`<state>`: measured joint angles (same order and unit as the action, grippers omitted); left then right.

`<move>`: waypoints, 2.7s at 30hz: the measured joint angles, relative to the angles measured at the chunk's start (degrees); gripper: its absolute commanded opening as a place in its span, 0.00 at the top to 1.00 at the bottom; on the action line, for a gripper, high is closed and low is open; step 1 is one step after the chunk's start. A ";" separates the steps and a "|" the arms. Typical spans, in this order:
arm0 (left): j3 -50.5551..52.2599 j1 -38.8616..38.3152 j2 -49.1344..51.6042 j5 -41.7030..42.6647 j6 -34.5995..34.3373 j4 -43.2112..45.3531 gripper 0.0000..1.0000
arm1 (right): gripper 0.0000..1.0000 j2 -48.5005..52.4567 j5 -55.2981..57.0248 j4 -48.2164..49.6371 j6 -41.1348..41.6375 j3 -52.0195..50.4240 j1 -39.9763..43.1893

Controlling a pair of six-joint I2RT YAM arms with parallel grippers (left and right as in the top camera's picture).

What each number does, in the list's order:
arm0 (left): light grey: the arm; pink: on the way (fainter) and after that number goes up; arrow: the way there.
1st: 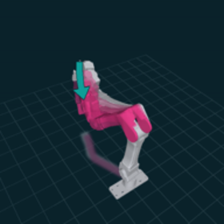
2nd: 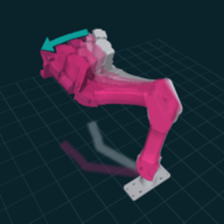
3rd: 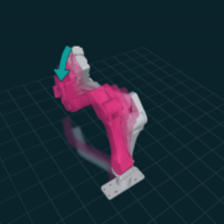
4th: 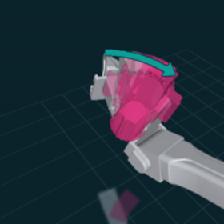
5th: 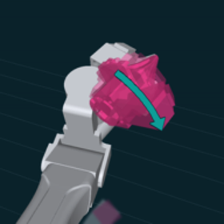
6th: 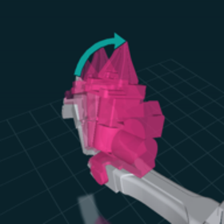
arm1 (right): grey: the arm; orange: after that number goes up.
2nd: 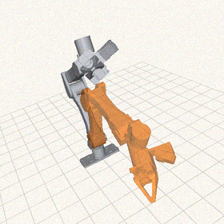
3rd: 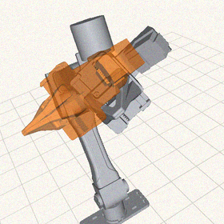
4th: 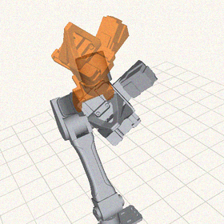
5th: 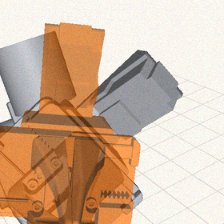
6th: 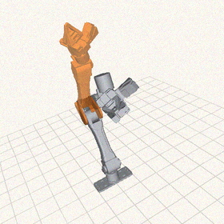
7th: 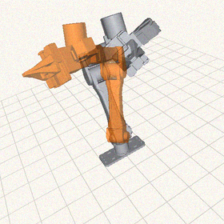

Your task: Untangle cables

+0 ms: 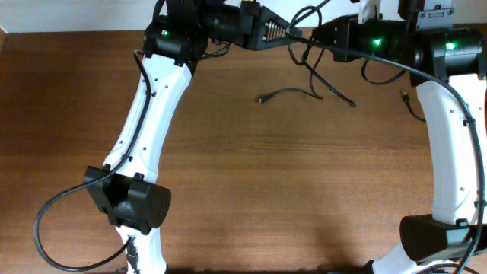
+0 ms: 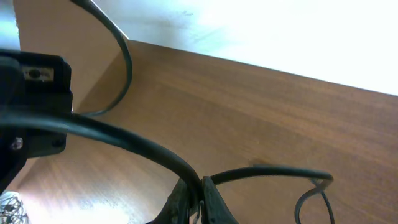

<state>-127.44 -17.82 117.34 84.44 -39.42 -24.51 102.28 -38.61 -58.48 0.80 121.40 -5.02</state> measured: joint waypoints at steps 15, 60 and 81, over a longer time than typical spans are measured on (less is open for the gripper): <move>-0.02 12.79 -17.05 4.55 -3.08 -5.05 1.00 | 0.96 -0.09 2.64 -4.26 -4.11 0.31 24.48; 0.15 0.52 -11.04 -13.14 23.54 -25.57 1.00 | 0.96 1.92 10.36 -4.44 -5.73 8.70 -7.41; 0.04 12.00 -25.64 -21.16 22.99 -40.76 1.00 | 0.96 9.20 4.70 -7.63 -6.60 8.68 29.07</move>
<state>-127.39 -5.82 91.70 63.29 -16.43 -65.28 111.48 -33.91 -66.11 -5.80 130.08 24.05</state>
